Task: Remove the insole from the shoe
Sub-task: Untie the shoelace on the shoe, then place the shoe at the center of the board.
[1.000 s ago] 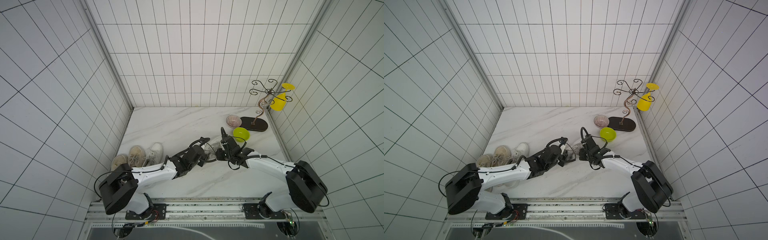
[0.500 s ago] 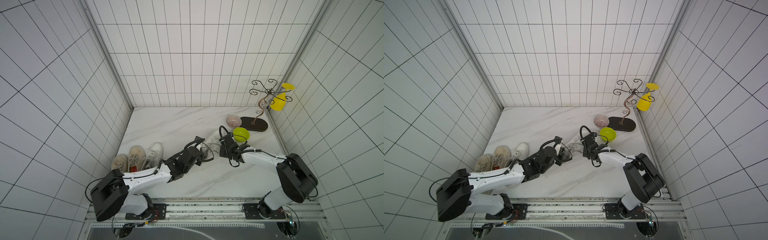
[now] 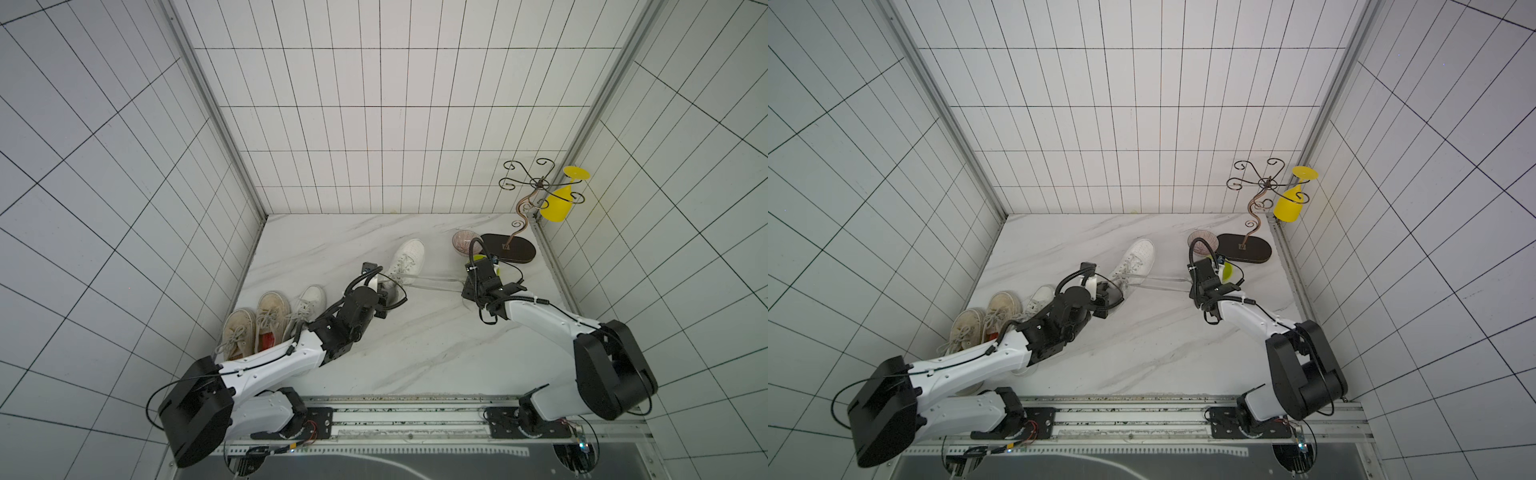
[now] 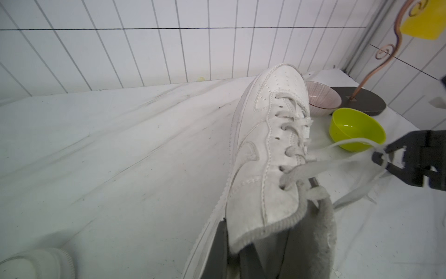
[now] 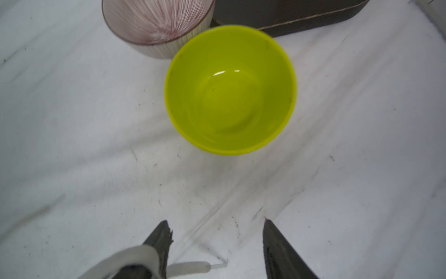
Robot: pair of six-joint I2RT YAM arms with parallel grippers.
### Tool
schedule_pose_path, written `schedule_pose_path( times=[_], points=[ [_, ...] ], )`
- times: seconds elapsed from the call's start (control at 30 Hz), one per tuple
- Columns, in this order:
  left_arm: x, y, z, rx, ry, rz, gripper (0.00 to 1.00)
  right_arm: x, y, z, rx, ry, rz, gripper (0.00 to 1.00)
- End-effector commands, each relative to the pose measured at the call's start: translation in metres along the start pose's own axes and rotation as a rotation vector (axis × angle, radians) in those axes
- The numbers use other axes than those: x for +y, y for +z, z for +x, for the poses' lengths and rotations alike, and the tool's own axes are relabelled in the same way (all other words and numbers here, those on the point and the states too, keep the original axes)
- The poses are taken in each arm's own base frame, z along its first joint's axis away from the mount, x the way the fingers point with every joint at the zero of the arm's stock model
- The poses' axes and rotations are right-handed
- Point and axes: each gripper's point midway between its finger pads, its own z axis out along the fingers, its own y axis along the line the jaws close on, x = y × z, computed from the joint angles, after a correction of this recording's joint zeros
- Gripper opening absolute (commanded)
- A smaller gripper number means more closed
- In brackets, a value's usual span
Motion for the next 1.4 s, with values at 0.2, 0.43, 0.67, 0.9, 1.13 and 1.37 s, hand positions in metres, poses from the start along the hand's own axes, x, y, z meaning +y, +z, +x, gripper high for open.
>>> schedule_pose_path(
  times=[0.2,0.43,0.67,0.9,1.13,1.37],
  points=[
    [0.011,0.012,-0.029,-0.070,-0.200,-0.006,0.00,-0.022,-0.030,-0.013,-0.063,0.031,-0.027,0.69],
    [-0.017,0.034,-0.003,0.097,-0.274,0.068,0.00,0.043,-0.076,-0.017,-0.116,-0.098,-0.339,0.71],
    [-0.031,0.034,0.017,0.163,-0.363,0.020,0.00,0.134,-0.116,0.036,-0.012,-0.253,-0.672,0.71],
    [-0.047,0.040,0.044,0.255,-0.478,0.021,0.01,0.172,-0.121,0.076,0.078,-0.304,-0.781,0.71],
    [-0.066,0.042,0.060,0.328,-0.509,0.102,0.30,0.176,-0.097,0.103,0.153,-0.331,-0.738,0.70],
    [-0.060,0.029,0.055,0.315,-0.415,0.158,0.54,0.177,-0.089,0.106,0.148,-0.347,-0.710,0.68]
  ],
)
